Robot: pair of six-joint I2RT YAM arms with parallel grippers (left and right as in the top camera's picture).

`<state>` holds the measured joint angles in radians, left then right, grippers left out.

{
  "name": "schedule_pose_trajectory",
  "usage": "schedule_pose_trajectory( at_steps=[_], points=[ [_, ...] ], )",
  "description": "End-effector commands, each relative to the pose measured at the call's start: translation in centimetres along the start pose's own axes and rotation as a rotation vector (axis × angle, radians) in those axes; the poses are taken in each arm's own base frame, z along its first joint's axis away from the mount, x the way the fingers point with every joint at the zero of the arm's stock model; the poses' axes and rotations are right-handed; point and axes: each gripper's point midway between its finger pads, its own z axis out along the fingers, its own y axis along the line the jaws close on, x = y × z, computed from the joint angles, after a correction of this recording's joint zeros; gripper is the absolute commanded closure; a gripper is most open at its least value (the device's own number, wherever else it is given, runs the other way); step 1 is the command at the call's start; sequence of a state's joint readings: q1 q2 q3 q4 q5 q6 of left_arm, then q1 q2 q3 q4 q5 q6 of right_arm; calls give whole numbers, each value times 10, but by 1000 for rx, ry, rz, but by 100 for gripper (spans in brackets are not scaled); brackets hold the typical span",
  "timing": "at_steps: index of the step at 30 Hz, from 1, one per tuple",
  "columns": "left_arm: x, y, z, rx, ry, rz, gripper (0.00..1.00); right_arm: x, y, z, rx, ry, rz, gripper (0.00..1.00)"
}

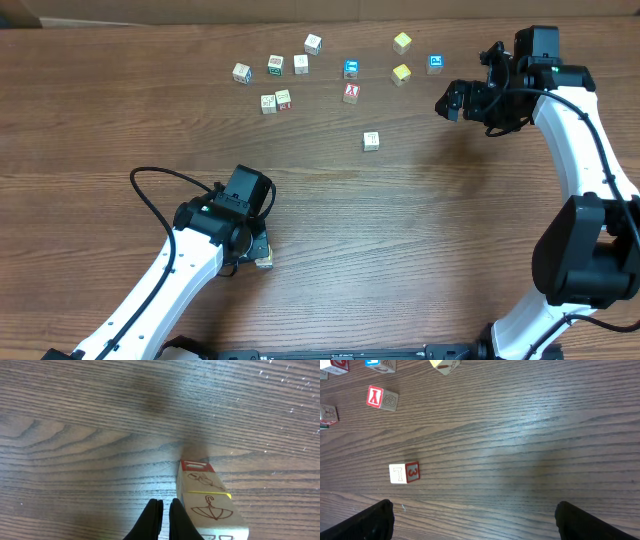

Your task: Form a tower

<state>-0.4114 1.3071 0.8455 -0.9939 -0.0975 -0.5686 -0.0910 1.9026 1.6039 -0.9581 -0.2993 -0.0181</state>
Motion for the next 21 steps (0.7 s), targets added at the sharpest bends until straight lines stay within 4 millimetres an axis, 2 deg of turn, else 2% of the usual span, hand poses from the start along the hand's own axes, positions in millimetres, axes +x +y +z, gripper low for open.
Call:
schedule_pose_trajectory(
  at_steps=[1,21],
  points=[
    [-1,2,0,2,-9,16,95,-12,6,-15,-4,-51,-13,0],
    [-4,0,0,10,-23,23,96,-12,6,-15,-4,-51,-13,0]
  ],
)
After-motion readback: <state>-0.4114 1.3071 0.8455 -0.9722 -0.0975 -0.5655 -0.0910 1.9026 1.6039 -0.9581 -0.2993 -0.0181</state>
